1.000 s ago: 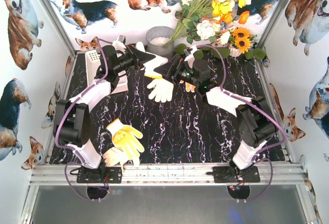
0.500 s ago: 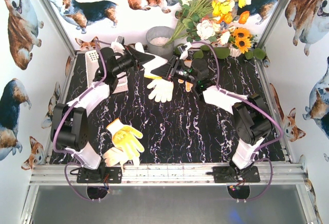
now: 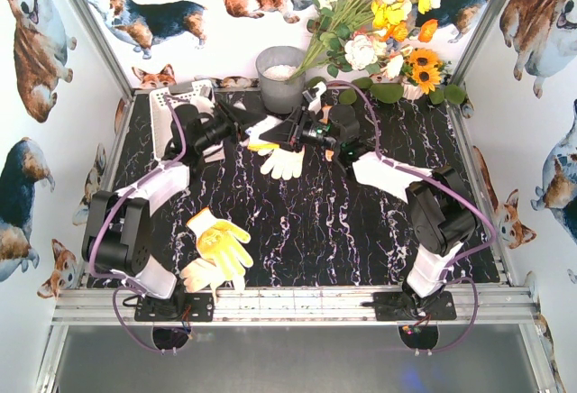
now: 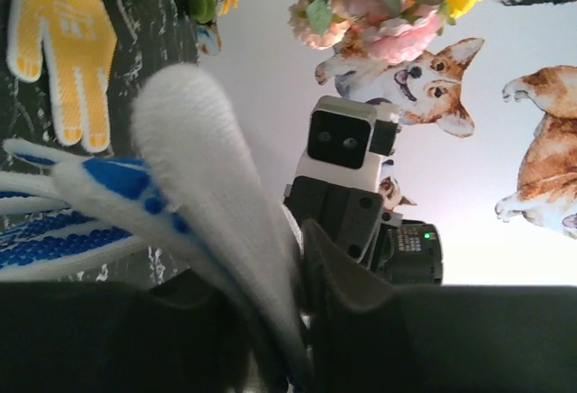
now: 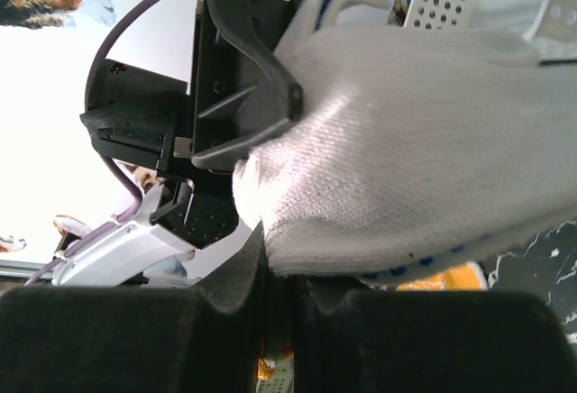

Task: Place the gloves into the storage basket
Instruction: Place the glove in the bin.

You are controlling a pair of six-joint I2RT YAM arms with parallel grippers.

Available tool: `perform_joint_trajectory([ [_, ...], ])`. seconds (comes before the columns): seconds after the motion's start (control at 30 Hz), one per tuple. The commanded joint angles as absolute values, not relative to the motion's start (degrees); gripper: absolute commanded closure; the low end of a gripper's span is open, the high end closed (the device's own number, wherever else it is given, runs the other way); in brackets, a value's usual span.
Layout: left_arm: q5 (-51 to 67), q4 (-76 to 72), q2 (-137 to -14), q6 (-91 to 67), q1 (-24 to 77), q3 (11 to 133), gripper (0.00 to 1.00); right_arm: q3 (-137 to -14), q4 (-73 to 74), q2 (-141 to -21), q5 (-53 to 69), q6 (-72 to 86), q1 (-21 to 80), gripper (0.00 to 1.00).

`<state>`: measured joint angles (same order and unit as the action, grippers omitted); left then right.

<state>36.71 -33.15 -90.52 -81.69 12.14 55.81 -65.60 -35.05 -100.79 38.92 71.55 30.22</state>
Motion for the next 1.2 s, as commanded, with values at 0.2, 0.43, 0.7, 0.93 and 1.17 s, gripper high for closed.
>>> perform_joint_trajectory([
  [0.2,38.85,-38.75,-86.00,-86.41,12.22,47.73,0.56,-68.43,-27.99,-96.57,38.08,69.41,31.90,1.00],
  [0.43,40.16,-38.79,-82.74,-85.85,12.22,45.89,0.42,-69.83,-26.75,-98.04,38.23,68.95,32.92,1.00],
  [0.7,40.93,-38.60,-82.50,-85.58,12.58,44.17,0.40,-70.27,-27.45,-98.57,39.37,69.23,33.73,1.00],
  [0.93,39.71,-38.62,-82.53,-85.68,13.73,41.59,0.54,-70.66,-28.33,-98.71,40.92,69.28,34.42,1.00],
  [1.17,37.80,-38.09,-81.72,-85.95,13.89,40.84,0.95,-69.61,-25.35,-97.58,40.01,66.89,34.72,1.00],
])
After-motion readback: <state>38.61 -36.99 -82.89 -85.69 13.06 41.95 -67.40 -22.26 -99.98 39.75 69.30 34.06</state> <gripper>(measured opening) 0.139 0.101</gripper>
